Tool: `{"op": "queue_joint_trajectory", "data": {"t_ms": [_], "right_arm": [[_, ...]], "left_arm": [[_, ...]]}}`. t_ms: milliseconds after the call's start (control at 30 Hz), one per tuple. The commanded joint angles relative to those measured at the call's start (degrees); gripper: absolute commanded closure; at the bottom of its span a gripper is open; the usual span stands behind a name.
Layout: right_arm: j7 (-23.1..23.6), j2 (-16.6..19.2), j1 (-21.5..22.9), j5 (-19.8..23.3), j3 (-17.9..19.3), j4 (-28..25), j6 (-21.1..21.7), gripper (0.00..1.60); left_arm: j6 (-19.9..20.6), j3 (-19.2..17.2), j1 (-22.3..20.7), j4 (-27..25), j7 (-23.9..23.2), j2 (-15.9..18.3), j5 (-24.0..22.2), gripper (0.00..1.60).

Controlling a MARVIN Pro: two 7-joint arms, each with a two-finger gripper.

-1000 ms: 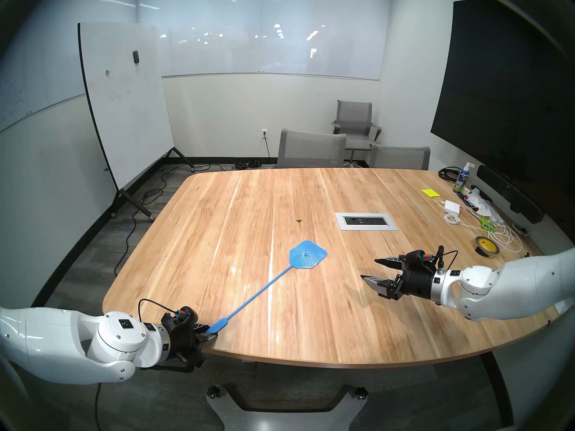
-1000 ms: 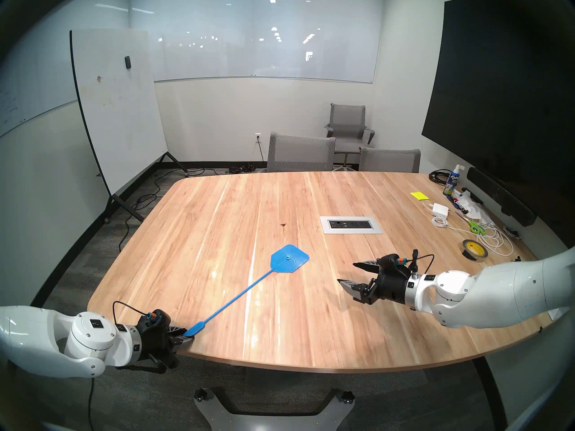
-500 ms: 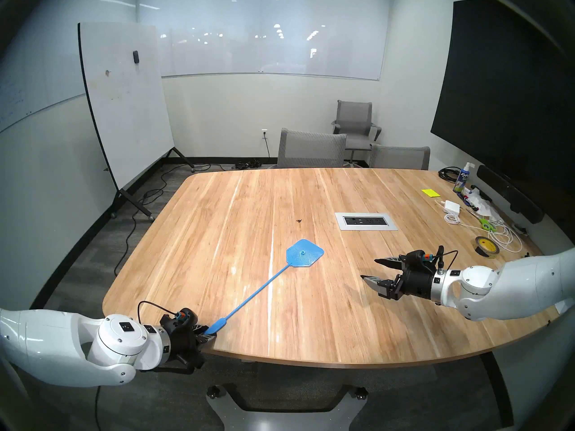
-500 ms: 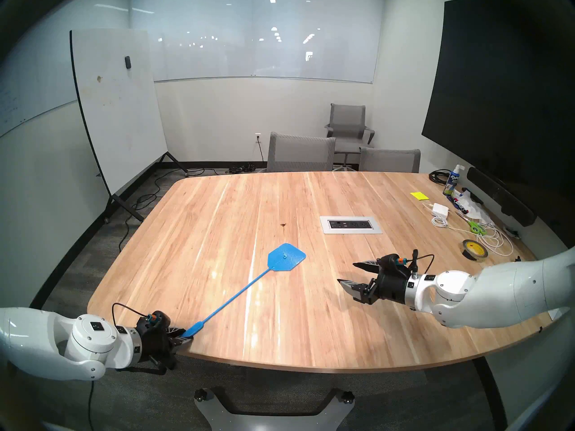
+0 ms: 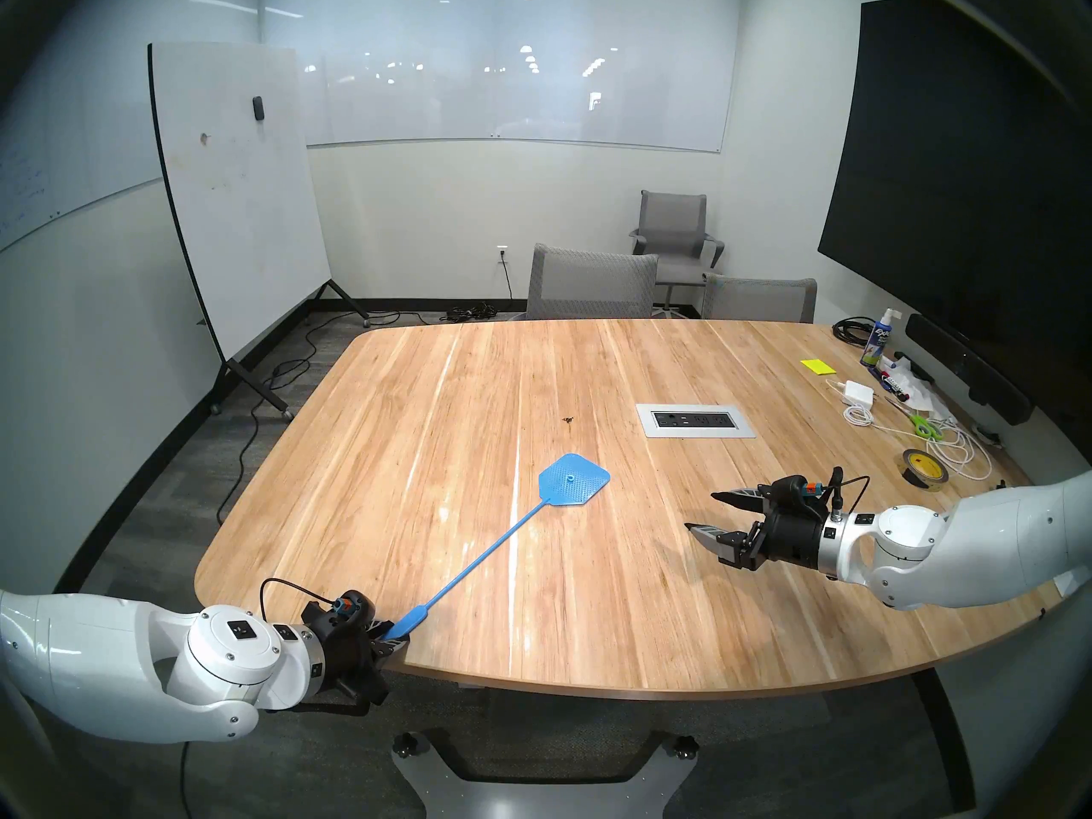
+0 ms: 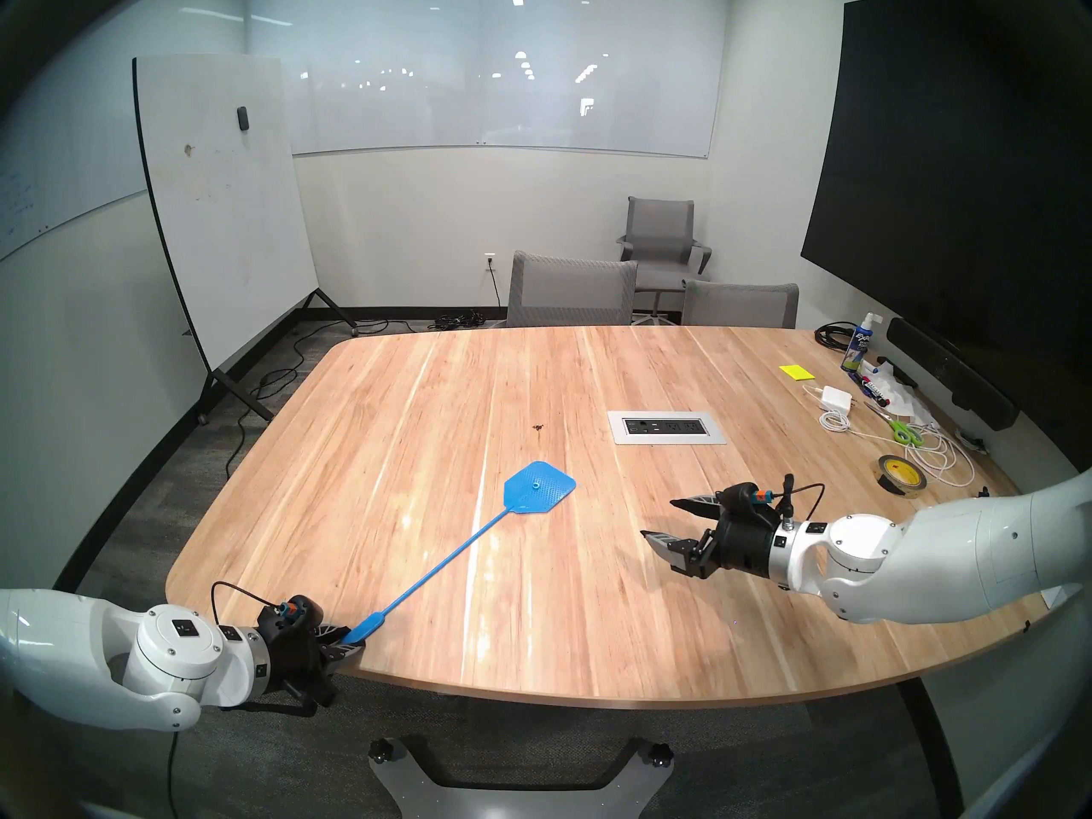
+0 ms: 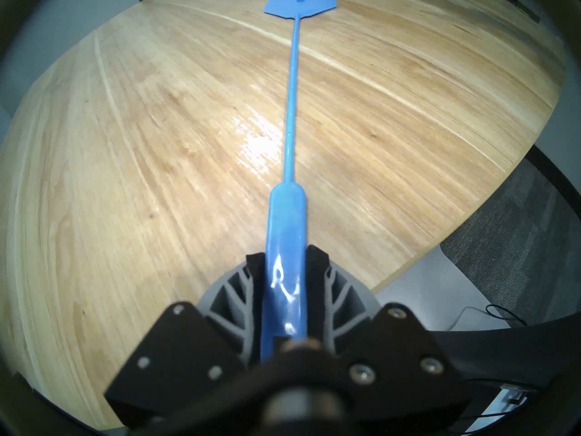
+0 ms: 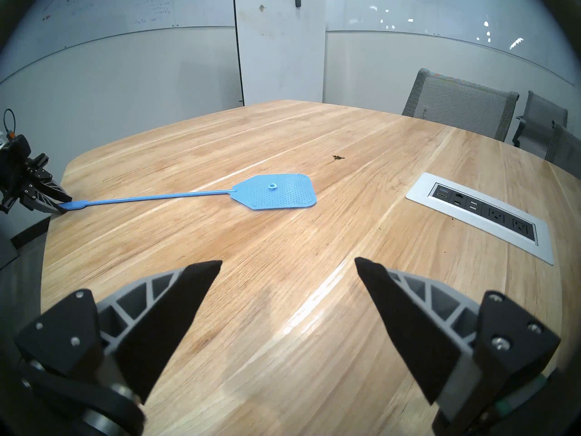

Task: Swat a bug on table

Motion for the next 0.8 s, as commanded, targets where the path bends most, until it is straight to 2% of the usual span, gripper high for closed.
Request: {"op": "queue_joint_trajectory", "data": {"t_ms": [0, 767], "right_arm": [[-0.01, -0.01, 0.57, -0.04, 0.44, 0.13, -0.21, 0.0], [-0.02, -0.04, 0.48, 0.04, 0.43, 0.13, -0.17, 0.0]], "left_arm": [[2.4, 3.82, 3.31, 0.87, 0.68, 0.77, -0.41, 1.6], [-0.18, 7.0, 3.95, 0.51, 6.15, 0.78, 0.69, 1.6]]}}
